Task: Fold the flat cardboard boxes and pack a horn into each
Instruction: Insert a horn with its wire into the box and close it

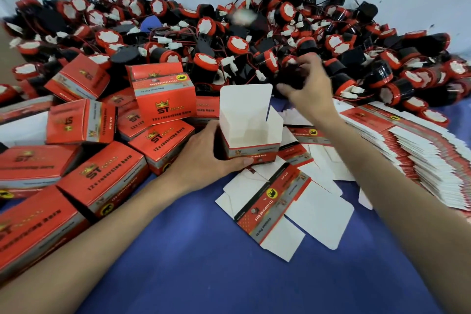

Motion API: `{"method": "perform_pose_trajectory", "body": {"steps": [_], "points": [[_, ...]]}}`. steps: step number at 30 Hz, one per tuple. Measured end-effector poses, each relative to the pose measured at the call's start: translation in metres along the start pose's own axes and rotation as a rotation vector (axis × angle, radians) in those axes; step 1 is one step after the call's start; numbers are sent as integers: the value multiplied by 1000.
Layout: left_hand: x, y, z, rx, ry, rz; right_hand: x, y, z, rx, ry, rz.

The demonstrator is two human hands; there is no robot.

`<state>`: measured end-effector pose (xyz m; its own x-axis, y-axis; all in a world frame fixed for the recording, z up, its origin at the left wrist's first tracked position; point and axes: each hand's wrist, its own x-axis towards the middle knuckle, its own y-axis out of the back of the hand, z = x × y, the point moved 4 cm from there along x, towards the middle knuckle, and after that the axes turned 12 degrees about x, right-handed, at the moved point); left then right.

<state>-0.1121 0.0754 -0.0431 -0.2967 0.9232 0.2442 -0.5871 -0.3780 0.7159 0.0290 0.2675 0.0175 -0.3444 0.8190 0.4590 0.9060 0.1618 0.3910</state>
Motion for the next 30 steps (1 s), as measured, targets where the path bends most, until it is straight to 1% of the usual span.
{"method": "perform_pose_trajectory", "body": {"steps": [2,4,6,10,13,19,21,24,26,27,28,30], "points": [[0,-1,-1,-6,12,4,-5,28,-5,245,3,54],[1,-1,-2,-7,16,4,-14,50,-8,383,-1,57],[1,-2,-2,-3,19,1,-24,62,-10,344,1,2],[0,-1,-1,0,26,-1,-49,57,-15,157,26,-215],[0,-2,-2,-8,30,-3,-61,50,-26,88,90,-225],[0,-2,-1,-9,33,-18,-62,56,-73,225,187,-204],[-1,-2,0,-20,32,-19,-65,55,-84,303,213,-232],[-1,-1,1,-24,22,-26,-70,44,-95,391,239,-382],[-1,-2,1,-20,5,-48,-75,32,-93,478,218,-515],[-2,-1,1,-18,-8,-58,-77,27,-91,482,198,-561],[-3,-1,2,-19,-22,-65,-80,21,-90,443,193,-594],[-4,0,5,-19,-46,-75,-87,10,-88,288,272,-626]]}}
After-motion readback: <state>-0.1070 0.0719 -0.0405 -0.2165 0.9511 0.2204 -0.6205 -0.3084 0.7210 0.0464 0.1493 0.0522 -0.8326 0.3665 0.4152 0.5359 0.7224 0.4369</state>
